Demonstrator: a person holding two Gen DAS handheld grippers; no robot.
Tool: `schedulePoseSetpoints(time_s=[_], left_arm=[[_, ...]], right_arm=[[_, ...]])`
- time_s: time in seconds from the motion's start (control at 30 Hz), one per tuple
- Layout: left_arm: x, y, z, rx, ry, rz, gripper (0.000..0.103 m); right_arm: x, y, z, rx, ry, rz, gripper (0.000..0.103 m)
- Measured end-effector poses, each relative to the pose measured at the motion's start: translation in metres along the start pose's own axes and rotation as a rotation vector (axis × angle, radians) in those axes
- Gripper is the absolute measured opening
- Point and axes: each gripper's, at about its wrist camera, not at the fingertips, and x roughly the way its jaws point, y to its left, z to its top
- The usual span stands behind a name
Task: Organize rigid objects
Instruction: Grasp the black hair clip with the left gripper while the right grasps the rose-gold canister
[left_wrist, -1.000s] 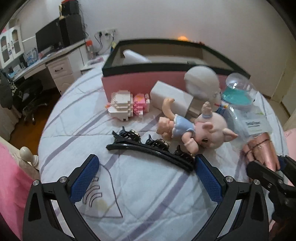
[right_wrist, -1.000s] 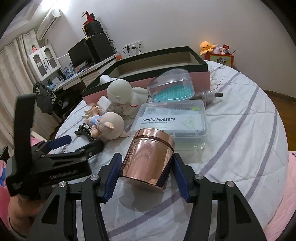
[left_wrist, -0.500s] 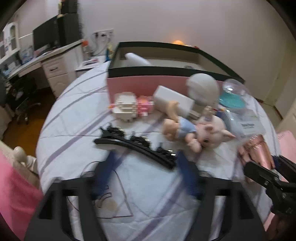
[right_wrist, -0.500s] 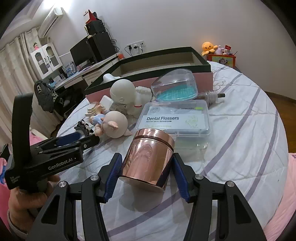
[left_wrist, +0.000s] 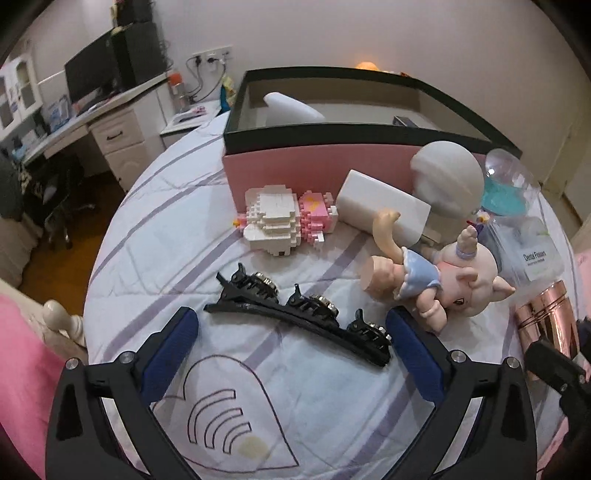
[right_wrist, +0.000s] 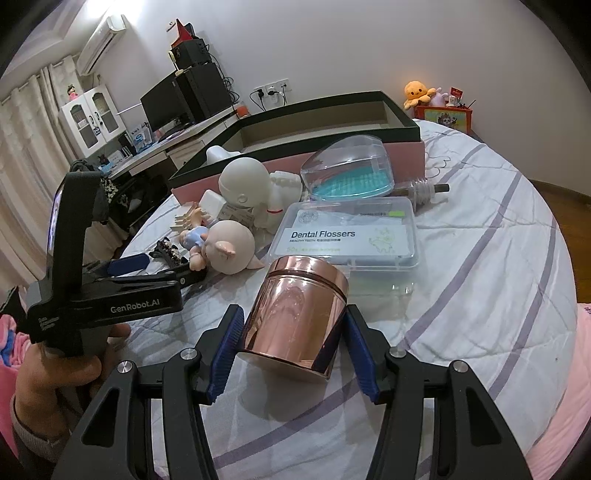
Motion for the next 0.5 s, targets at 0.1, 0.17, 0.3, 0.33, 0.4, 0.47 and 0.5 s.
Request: schedulePoseSetpoints(time_s=[0.1, 0.17, 0.3, 0.33, 0.4, 0.47, 0.5], left_arm=[[0.001, 0.001, 0.002, 0.022, -0.01, -0.04, 0.095], [-0.001, 0.001, 0.001, 0.03, -0.016, -0.048, 0.094], [-0.006, -0.002, -0.004, 0.036, -0.03, -0.061, 0.094], [-0.007, -0.002, -0.004, 0.034, -0.033, -0.063, 0.094], [-0.011, -0.002, -0.007, 0.026, -0.04, -0.068, 0.094], [-0.017, -0.001, -0.012, 0.017, -0.048, -0.073, 0.094], [-0.02, 0.0, -0.015, 0.012, -0.053, -0.075, 0.094]], right_arm=[[0.0, 0.0, 0.0, 0.001, 0.001, 0.0, 0.056], [0.0, 0.0, 0.0, 0.0, 0.001, -0.002, 0.056], [-0.001, 0.0, 0.0, -0.002, 0.002, 0.001, 0.056], [-0.001, 0.0, 0.001, -0.002, 0.002, 0.002, 0.056], [-0.003, 0.0, 0.001, -0.006, 0.0, 0.002, 0.056], [-0.006, 0.001, 0.001, -0.009, -0.003, 0.005, 0.056], [-0.007, 0.001, 0.001, -0.011, -0.005, 0.006, 0.056]])
